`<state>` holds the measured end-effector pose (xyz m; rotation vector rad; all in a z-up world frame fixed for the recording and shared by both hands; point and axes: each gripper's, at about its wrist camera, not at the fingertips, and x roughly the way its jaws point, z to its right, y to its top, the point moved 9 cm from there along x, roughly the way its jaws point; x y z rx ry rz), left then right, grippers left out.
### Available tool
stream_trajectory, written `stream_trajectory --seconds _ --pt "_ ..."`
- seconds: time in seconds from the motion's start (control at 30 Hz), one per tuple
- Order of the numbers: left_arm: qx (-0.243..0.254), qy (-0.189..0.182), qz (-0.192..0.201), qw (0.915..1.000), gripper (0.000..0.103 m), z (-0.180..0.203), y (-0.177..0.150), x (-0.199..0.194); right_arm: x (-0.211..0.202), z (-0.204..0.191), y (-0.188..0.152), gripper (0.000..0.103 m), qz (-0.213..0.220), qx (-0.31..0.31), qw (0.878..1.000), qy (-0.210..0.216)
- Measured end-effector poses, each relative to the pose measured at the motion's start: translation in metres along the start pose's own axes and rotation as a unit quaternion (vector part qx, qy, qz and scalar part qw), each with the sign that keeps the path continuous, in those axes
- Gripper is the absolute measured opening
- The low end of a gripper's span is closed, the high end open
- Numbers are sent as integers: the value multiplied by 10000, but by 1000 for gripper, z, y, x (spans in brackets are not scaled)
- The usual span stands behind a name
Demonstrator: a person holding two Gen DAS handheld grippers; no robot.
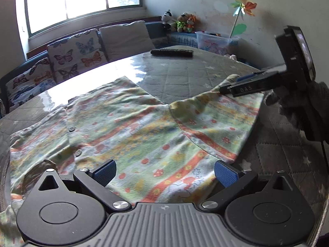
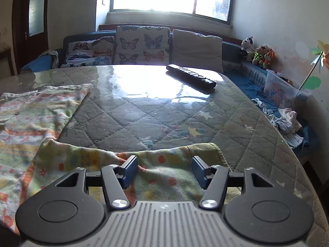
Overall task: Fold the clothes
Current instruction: 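Move the right gripper to the shirt sleeve and grasp its edge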
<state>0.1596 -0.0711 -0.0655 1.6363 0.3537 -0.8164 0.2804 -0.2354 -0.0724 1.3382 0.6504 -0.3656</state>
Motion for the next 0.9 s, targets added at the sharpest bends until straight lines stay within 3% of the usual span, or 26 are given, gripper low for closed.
stream_trajectory --seconds 0.47,0.63,0.83,0.9 --pt "49 -126 -229 9996 103 4 -15 7 15 45 3 69 20 436 9979 -481" --pt "10 -149 -95 9998 103 3 -10 -1 -3 61 0 68 46 771 9962 -398" --pt "-172 -60 143 9997 103 -7 1 -17 -14 79 -19 61 -183 1065 9934 -385" --pt "-269 -3 183 9995 103 -13 3 -21 -15 80 -24 51 -228 1141 9926 -335"
